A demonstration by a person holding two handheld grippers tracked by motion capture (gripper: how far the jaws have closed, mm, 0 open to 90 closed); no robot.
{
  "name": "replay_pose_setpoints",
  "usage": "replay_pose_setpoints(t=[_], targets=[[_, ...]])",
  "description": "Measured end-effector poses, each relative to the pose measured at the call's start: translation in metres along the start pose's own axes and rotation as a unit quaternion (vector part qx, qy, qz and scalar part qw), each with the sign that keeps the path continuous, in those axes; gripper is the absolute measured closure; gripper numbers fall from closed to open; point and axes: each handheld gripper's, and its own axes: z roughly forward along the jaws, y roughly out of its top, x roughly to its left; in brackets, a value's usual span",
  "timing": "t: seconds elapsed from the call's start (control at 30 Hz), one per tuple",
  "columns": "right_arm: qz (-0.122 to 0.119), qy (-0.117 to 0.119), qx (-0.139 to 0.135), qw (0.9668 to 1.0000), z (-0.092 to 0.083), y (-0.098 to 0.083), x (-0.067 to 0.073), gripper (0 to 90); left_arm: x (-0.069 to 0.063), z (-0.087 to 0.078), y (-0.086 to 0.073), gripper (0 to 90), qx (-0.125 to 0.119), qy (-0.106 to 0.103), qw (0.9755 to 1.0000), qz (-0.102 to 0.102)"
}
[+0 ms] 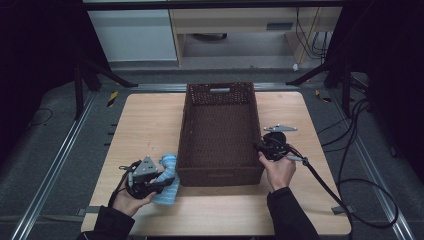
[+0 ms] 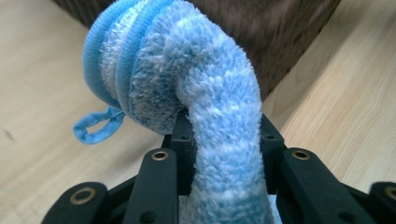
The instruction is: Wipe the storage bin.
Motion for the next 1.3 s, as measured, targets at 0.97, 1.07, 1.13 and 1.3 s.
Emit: replay_pose_setpoints(t=[0.97, 1.07, 1.13, 1.3], targets=[[-0.015, -0.006, -0.003, 0.9999, -0.003, -0.003, 0.001, 75.5, -0.008, 0.025, -0.007, 67.9, 0.051, 0.022, 0.9985, 0.003], [-0.015, -0.005, -0.004, 0.9999, -0.003, -0.004, 0.001, 75.3, -0.008, 0.024, -0.008, 67.9, 0.049, 0.022, 0.9986, 0.002], [-0.016, -0.004, -0.004, 0.9999, -0.003, -0.004, 0.0, 75.2, -0.007, 0.023, -0.007, 67.9, 0.048, 0.021, 0.9986, -0.001], [-0.016, -0.004, -0.006, 0.9998, -0.003, -0.004, 0.0, 74.8, 0.002, 0.011, -0.004, 68.0, 0.029, 0.04, 0.9986, -0.021]])
